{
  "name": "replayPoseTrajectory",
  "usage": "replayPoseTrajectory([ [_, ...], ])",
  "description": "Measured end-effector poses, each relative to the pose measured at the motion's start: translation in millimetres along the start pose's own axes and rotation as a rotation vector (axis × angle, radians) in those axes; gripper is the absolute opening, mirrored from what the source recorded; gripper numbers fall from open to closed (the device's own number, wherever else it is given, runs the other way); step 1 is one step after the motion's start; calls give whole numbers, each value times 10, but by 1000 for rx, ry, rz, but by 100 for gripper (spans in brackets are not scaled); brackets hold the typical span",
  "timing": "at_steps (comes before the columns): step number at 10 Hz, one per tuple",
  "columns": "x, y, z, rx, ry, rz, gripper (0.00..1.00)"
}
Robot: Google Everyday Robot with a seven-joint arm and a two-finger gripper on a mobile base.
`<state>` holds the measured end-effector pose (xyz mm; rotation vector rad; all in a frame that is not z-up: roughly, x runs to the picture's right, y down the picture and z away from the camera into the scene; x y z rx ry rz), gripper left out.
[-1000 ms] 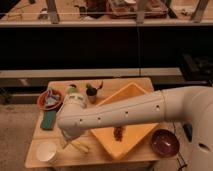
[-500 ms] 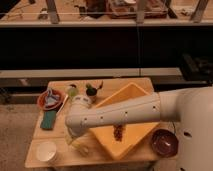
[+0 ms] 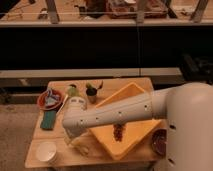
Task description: Place banana in plastic cup
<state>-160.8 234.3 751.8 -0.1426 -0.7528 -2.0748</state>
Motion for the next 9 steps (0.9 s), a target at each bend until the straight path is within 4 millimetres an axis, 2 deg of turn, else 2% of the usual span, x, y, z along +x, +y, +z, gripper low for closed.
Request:
replayPoseTrajectory([
  [9, -82, -135, 184, -14, -20, -51, 64],
])
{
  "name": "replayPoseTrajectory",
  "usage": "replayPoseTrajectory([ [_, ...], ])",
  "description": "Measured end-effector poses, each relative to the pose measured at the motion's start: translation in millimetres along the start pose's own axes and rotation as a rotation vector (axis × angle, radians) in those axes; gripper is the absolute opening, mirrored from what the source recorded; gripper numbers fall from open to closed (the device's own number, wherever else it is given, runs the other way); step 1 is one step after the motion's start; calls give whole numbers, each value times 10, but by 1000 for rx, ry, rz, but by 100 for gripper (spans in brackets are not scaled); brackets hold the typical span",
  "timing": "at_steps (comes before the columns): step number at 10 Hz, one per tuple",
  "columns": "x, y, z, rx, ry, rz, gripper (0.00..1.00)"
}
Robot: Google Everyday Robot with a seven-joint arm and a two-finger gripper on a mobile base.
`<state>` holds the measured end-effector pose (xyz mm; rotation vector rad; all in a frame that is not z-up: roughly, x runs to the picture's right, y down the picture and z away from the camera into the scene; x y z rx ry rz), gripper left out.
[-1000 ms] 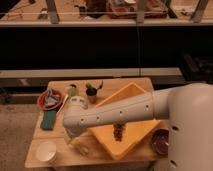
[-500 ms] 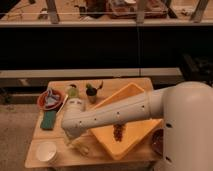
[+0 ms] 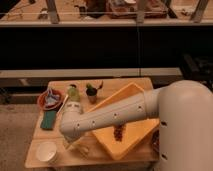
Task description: Place banana in plastic cup
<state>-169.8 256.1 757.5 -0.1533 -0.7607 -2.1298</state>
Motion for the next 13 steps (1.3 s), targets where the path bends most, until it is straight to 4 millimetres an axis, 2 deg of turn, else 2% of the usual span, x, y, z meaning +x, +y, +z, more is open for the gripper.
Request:
replayPoseTrajectory([
  [8, 56, -113, 247, -9, -24, -54, 64],
  [9, 59, -121, 259, -8, -26, -57, 60],
  [13, 77, -140, 292, -5, -30, -58, 20],
])
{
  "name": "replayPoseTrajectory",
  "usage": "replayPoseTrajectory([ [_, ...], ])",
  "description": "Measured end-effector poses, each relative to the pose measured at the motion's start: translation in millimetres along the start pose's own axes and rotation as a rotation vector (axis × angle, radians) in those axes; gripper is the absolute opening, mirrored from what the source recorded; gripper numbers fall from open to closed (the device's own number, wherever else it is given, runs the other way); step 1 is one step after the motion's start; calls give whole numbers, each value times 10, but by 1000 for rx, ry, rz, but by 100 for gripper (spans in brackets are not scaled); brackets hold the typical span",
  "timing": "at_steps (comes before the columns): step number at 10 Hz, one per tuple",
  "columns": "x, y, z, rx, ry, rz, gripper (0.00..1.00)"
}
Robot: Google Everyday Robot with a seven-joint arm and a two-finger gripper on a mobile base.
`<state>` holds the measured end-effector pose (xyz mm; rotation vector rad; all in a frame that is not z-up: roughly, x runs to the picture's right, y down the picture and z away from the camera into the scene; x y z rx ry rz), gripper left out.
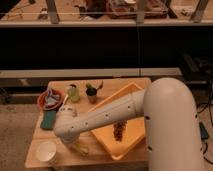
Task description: Place banana in plastic cup
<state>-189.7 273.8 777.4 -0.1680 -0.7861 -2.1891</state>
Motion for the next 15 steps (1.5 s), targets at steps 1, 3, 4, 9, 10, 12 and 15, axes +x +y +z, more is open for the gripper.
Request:
replayPoseTrajectory([
  [1, 5, 3, 4, 3, -1, 5, 11],
  [3, -25, 88, -38, 28, 7, 48, 0],
  [4, -36, 128, -129, 40, 24, 68, 0],
  [9, -61, 360, -1242, 74, 178, 122, 0],
  [10, -49, 391, -1464, 83, 210, 122, 0],
  [12, 1, 436, -1946, 105, 280, 120, 0],
  [15, 199, 680, -2530, 118, 365, 171, 0],
])
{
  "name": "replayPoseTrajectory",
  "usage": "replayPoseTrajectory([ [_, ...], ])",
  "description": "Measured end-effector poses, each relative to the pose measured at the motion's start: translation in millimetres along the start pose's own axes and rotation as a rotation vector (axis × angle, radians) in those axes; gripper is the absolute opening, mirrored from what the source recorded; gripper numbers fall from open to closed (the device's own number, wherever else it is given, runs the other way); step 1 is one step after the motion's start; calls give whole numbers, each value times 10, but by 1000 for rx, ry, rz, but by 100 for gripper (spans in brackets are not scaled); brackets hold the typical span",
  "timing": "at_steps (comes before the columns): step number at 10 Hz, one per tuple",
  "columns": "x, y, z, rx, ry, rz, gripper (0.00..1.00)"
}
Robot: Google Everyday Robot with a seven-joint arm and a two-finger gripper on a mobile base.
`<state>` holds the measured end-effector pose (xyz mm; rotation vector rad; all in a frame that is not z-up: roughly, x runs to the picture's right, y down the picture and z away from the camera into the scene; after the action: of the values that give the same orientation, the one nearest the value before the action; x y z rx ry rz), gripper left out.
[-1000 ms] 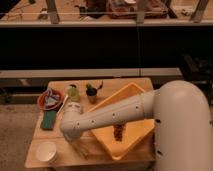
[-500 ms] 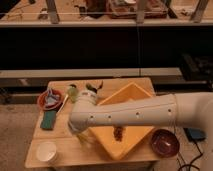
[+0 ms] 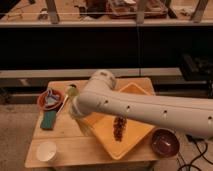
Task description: Place banana in plastic cup
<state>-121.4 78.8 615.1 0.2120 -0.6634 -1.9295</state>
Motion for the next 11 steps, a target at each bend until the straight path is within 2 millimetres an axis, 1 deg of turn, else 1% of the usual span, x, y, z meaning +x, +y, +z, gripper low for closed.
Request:
replayPoseTrajectory([
  [1, 164, 110, -42, -3, 9, 24, 0],
  [2, 384, 276, -31, -6, 17, 54, 0],
  [3, 535, 390, -1, -10, 18, 72, 0],
  [4, 778, 561, 75, -22, 19, 96, 0],
  [6, 1180, 822, 238, -42, 4, 129, 0],
  [8, 1412, 902, 392, -43, -22, 136, 0],
  [9, 1473, 938, 436, -48, -29, 138, 0],
  [11, 1485, 940, 441, -48, -30, 139, 0],
])
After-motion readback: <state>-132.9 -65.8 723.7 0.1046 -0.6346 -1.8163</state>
